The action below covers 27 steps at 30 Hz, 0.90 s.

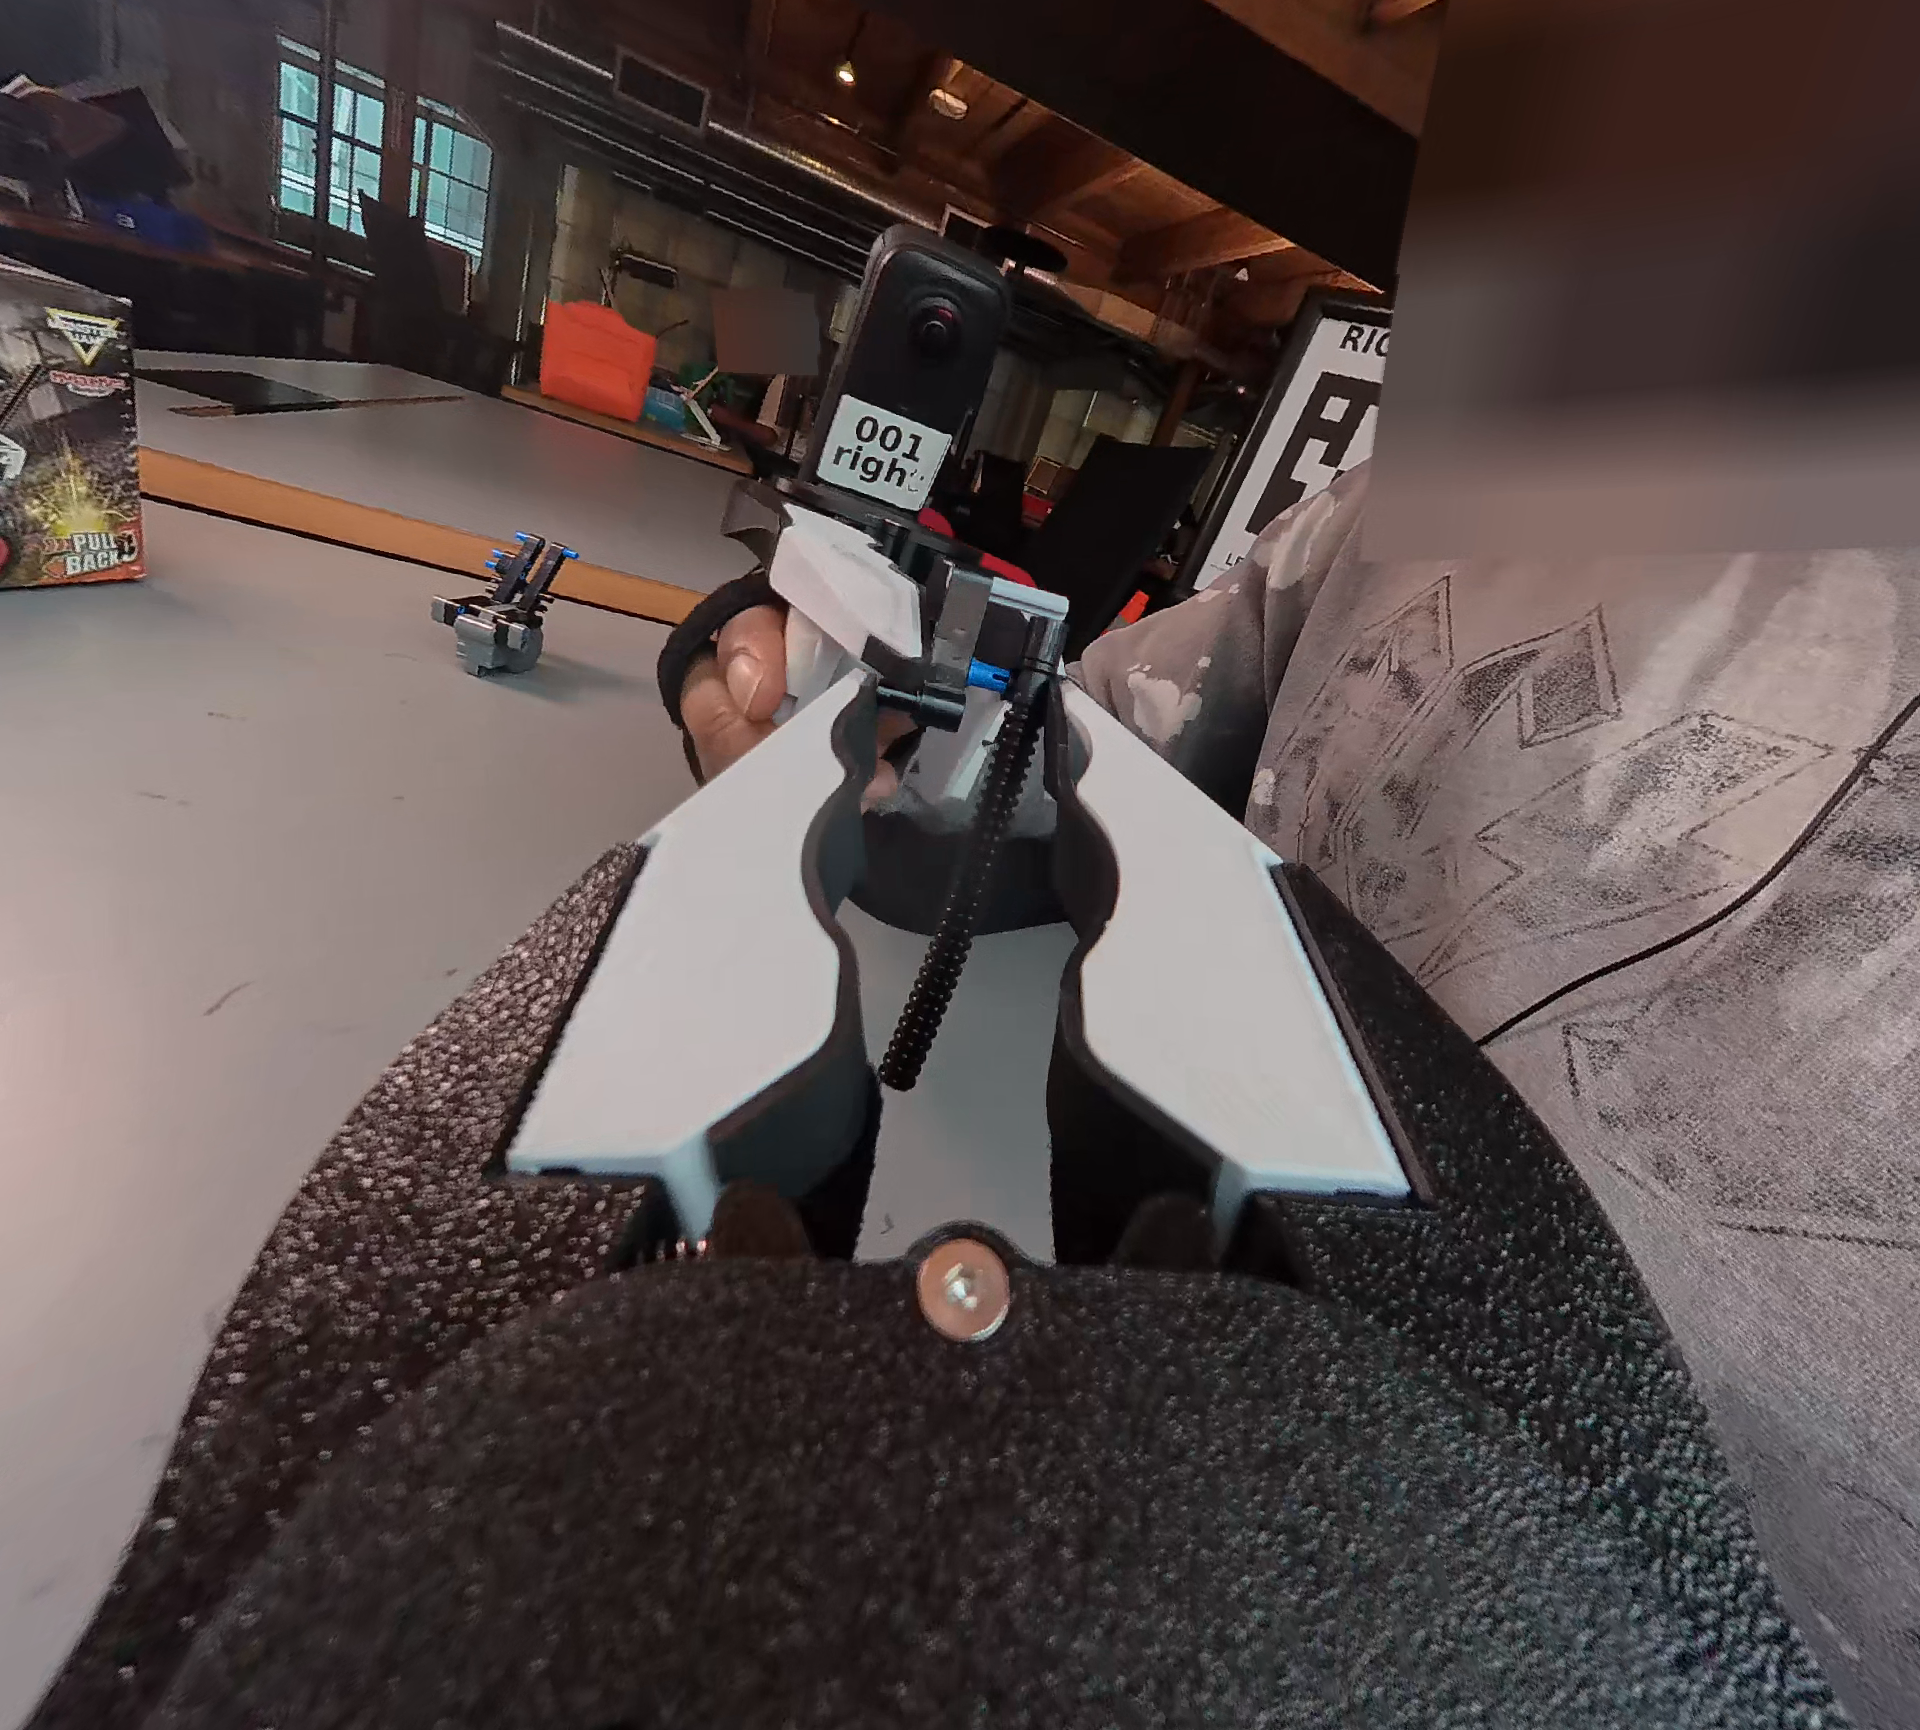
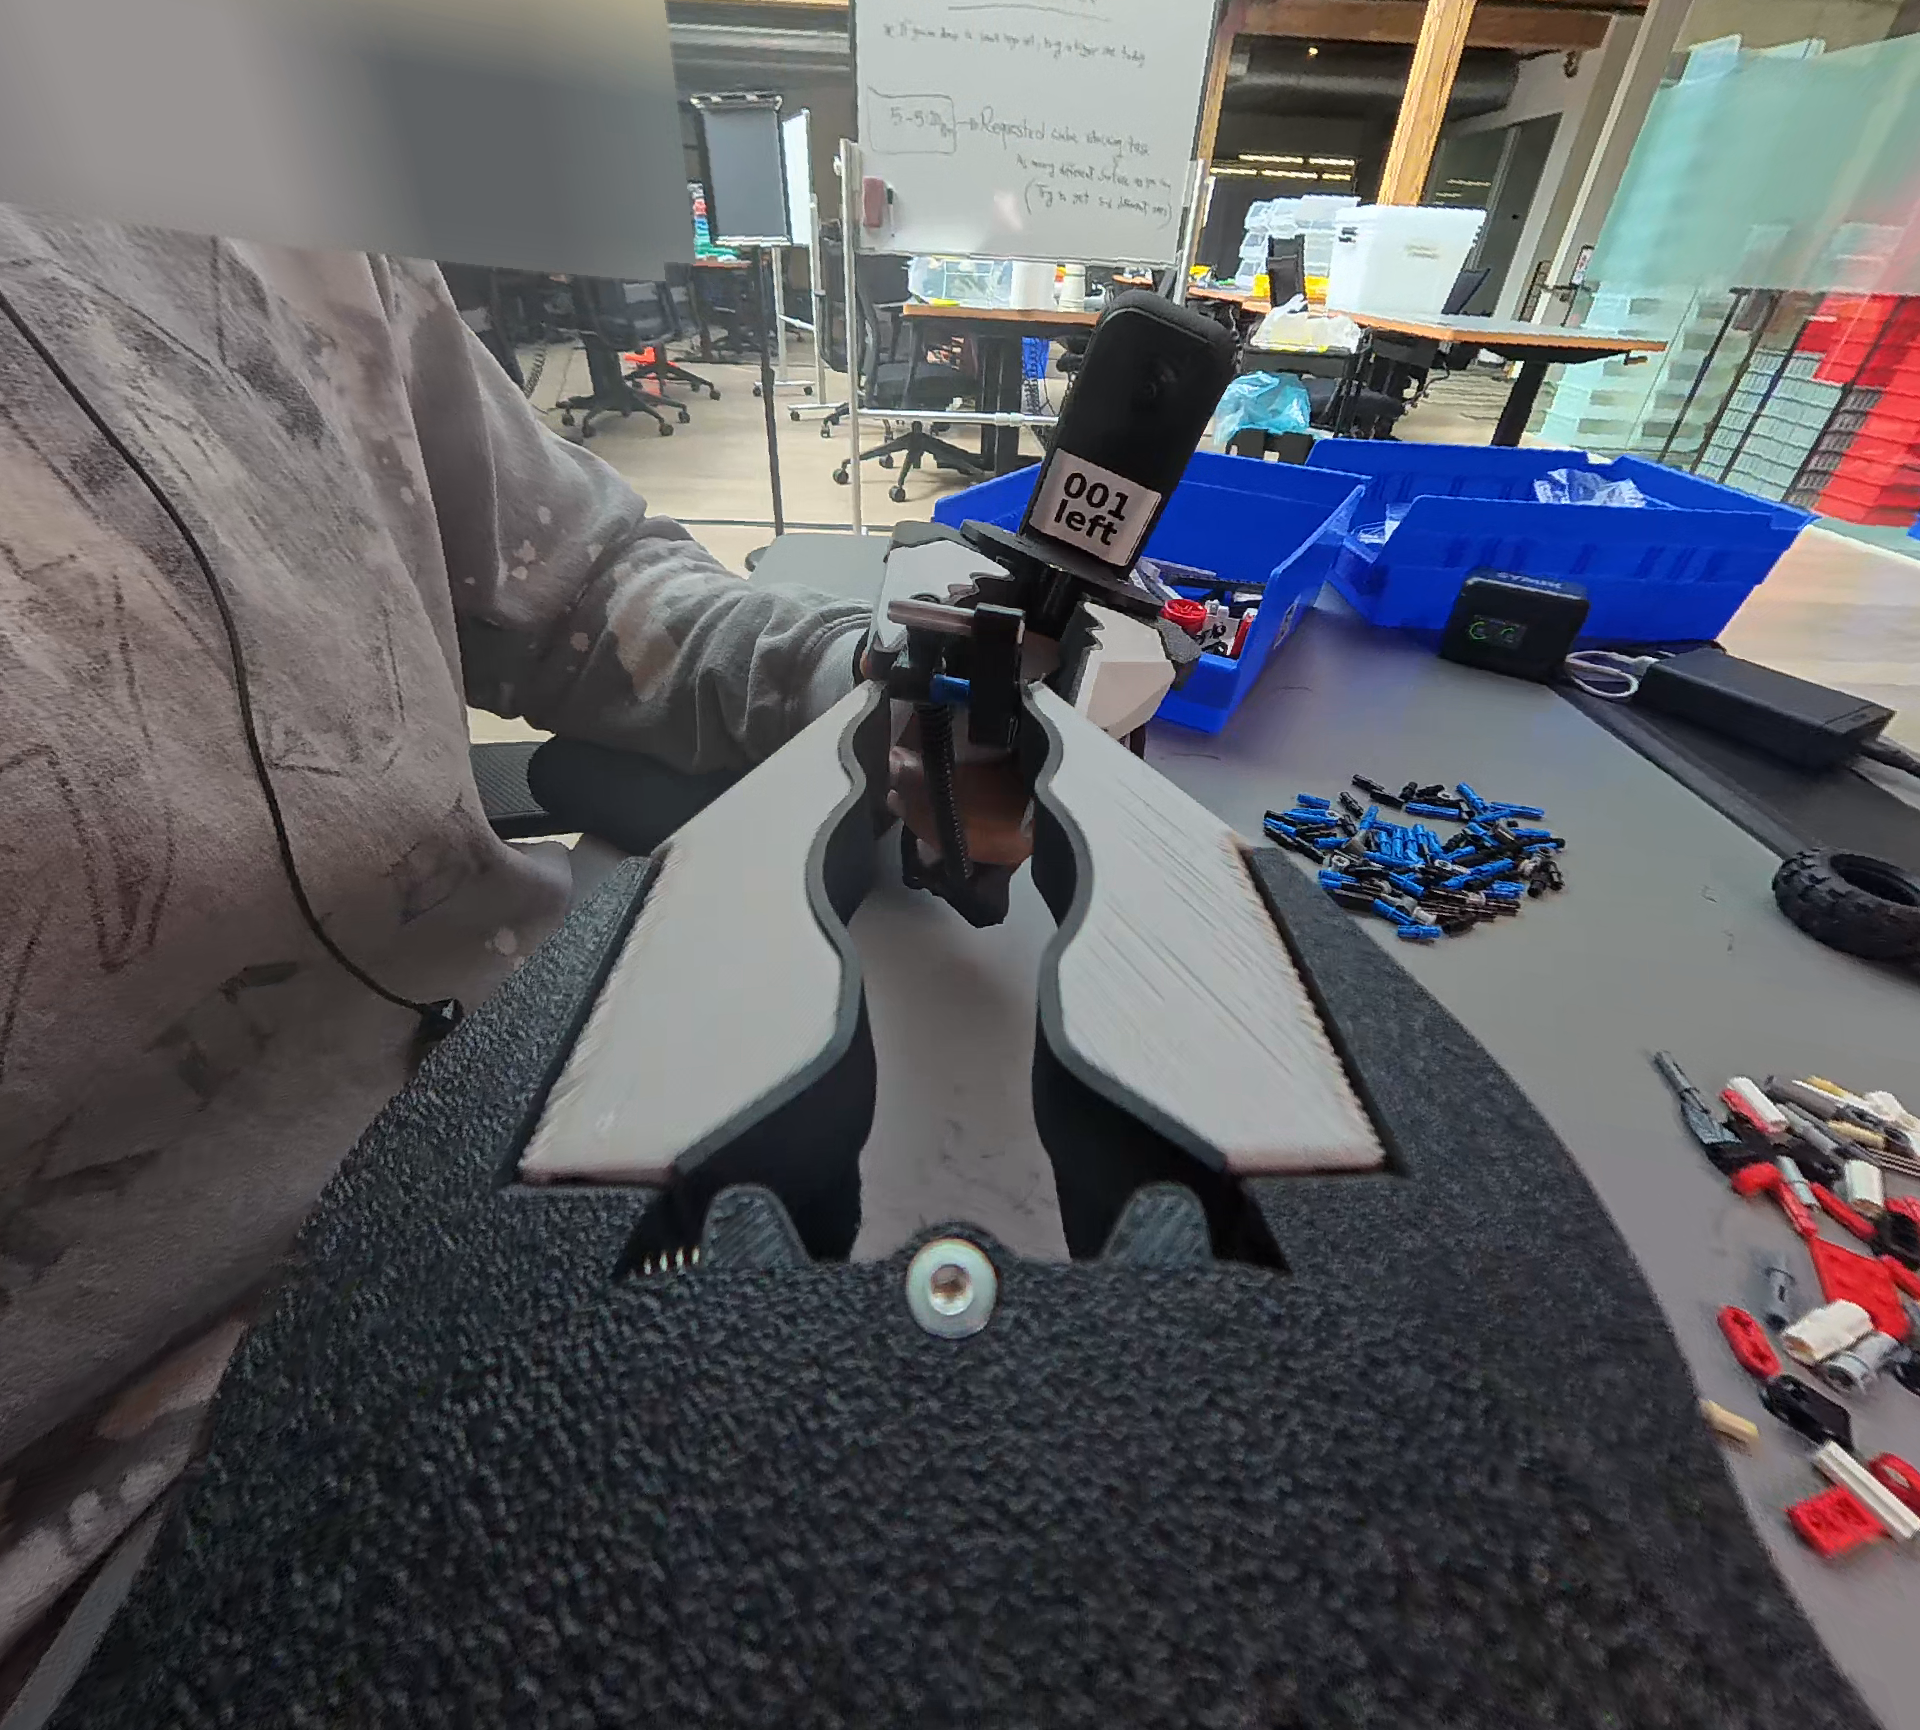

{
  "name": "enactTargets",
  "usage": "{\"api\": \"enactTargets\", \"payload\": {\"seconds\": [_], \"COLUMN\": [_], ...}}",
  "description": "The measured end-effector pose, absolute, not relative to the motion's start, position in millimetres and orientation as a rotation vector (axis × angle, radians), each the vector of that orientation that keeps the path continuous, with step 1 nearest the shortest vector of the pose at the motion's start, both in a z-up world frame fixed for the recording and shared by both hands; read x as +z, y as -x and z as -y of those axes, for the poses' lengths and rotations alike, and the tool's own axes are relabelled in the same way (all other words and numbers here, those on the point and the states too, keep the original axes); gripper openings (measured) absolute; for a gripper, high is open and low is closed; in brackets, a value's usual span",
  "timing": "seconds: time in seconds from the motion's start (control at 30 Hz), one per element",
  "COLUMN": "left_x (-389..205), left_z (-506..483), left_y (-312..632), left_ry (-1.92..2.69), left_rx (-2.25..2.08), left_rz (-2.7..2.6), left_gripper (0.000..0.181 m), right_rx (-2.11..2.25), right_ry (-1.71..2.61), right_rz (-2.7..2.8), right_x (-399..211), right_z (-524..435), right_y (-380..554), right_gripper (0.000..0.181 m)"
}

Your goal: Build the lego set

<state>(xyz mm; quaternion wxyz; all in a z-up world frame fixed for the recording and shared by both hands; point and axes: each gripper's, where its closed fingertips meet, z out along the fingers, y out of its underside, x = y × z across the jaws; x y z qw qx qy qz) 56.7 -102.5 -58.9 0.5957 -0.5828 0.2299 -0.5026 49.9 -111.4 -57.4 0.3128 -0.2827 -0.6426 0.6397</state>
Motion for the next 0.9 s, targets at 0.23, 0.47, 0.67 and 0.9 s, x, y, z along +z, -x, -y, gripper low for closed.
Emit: {"api": "enactTargets", "payload": {"seconds": [0.23, 0.47, 0.67, 0.9], "left_x": [-57.6, -55.8, -55.3, -54.8], "left_z": [106.0, 106.6, 105.3, 104.8], "left_y": [-59.6, -59.0, -56.7, -56.9], "left_ry": [1.345, 1.341, 1.336, 1.324], "left_rx": [-1.222, -1.234, -1.221, -1.246], "left_rz": [-0.536, -0.526, -0.511, -0.493], "left_gripper": [0.031, 0.031, 0.03, 0.029], "right_rx": [1.76, 1.737, 1.735, 1.754], "right_ry": [0.747, 0.736, 0.744, 0.74], "right_rz": [1.717, 1.722, 1.703, 1.696], "right_x": [-55.7, -54.2, -54.0, -54.0], "right_z": [113.9, 113.8, 112.3, 111.6], "right_y": [-54.1, -53.2, -51.0, -51.6], "right_gripper": [0.023, 0.022, 0.021, 0.021]}}
